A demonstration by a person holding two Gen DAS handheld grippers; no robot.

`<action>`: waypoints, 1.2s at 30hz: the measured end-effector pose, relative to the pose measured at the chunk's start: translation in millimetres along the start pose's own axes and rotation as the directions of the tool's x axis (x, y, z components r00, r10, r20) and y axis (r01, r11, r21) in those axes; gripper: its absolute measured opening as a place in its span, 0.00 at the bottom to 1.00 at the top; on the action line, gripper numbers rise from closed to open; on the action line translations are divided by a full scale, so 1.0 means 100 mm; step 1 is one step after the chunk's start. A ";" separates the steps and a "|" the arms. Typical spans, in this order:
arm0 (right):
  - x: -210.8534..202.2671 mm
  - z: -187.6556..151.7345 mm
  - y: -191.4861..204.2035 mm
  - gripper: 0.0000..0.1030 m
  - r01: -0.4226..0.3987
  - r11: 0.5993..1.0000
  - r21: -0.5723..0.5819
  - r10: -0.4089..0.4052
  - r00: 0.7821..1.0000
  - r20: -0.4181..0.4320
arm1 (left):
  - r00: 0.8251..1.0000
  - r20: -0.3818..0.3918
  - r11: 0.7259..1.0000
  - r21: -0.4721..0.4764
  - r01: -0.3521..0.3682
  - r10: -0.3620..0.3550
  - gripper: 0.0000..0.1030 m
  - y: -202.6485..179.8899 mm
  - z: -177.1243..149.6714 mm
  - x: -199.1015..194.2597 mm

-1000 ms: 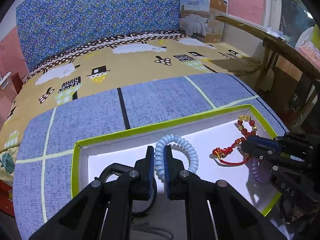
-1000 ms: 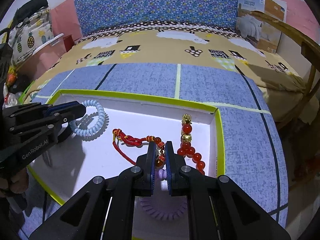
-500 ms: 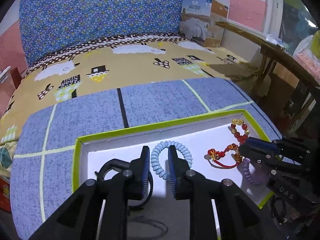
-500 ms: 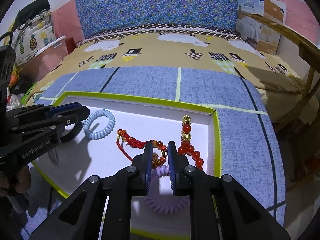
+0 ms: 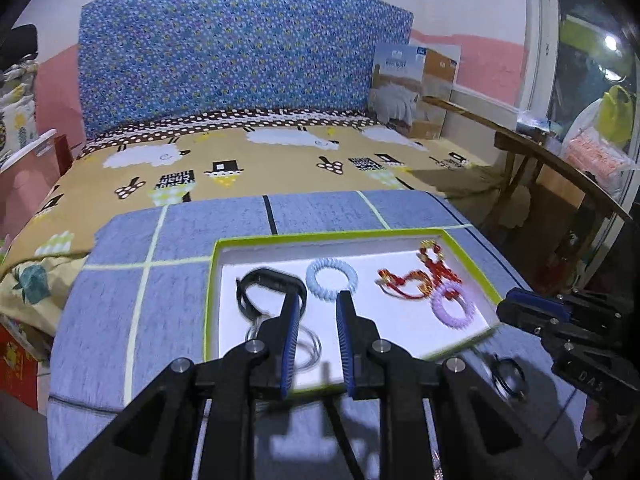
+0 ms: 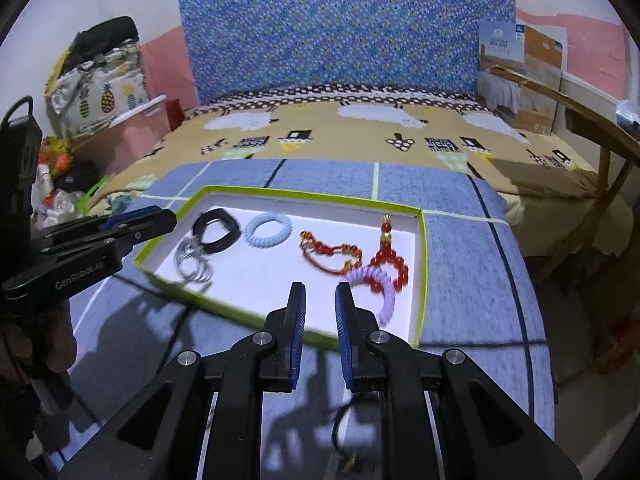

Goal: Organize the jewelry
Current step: 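Move both tools back toward the remaining jewelry on the bed cover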

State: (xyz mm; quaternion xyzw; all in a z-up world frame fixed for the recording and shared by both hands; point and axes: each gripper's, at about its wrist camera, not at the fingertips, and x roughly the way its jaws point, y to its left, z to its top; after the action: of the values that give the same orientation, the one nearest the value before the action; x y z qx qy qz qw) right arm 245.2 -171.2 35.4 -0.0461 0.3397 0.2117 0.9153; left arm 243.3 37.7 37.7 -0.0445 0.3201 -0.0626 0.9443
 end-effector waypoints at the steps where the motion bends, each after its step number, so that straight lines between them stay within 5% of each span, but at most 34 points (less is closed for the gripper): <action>1: -0.08 -0.05 0.02 0.15 -0.011 1.000 0.003 0.011 1.000 0.007 | 1.000 0.003 1.000 0.001 -0.006 0.006 0.19 -0.02 -0.03 -0.04; 15: -0.74 -0.59 0.18 0.15 -0.028 1.000 -0.005 0.028 0.998 0.059 | 0.998 0.064 1.000 0.008 -0.030 0.029 0.19 -0.22 -0.56 -0.81; 36: -0.93 -1.00 0.08 0.15 -0.020 0.999 0.048 0.018 0.999 0.036 | 1.000 0.021 0.999 0.053 0.006 -0.007 0.19 -0.40 -0.98 -1.00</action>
State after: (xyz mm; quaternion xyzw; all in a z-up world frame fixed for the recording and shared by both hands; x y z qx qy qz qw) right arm 118.5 -219.7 19.0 -0.0170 0.3288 0.2130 0.9199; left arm 101.6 8.8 24.9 -0.0210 0.3081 -0.0737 0.9483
